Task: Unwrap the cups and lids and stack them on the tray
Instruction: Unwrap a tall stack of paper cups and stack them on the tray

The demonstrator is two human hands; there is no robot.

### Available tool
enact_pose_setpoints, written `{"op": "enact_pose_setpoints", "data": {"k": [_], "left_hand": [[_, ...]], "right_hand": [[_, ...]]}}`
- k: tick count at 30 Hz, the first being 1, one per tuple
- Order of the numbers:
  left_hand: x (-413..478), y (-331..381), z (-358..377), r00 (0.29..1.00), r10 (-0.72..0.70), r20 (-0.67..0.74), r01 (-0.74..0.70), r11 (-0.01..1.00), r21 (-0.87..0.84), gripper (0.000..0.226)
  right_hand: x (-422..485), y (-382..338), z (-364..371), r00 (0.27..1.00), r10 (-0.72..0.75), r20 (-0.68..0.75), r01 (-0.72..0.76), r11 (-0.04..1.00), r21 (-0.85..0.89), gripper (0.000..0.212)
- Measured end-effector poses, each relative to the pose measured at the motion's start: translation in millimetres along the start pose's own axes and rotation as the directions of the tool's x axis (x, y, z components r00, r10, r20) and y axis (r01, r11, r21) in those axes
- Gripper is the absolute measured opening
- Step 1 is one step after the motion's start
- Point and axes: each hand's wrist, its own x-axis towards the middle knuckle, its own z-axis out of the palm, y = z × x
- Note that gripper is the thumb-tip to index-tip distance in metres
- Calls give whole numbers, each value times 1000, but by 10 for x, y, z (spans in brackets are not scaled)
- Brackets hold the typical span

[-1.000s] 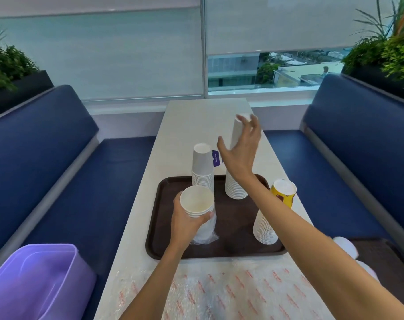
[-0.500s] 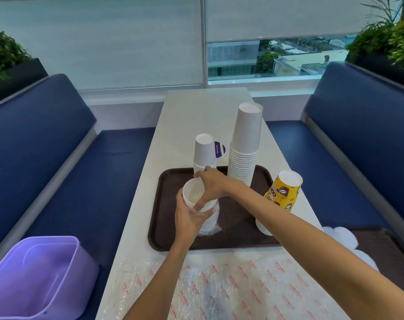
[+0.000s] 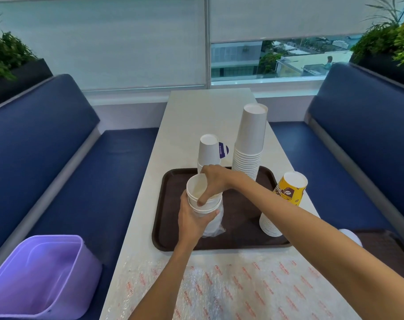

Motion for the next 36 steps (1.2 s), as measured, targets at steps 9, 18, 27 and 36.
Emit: {"op": "enact_pose_setpoints", "data": {"k": [9, 18, 27, 36], "left_hand": [[18, -258, -205, 999, 35, -35, -35, 999, -3, 83], [1, -328, -280, 998, 14, -65, -11, 999, 45, 84], [-15, -334, -224, 990, -13, -137, 23, 997, 74, 99], [59, -380, -226, 990, 63, -126, -49, 993, 112, 101]], "right_hand": [[-268, 3, -530, 995, 16, -103, 13, 961, 275, 74], [-409, 161, -468, 981, 129, 143, -146, 983, 115, 86], [-397, 15, -271, 978, 138, 154, -89, 953, -290, 87], [-543, 129, -775, 943, 34, -332, 57, 964, 261, 85]]}}
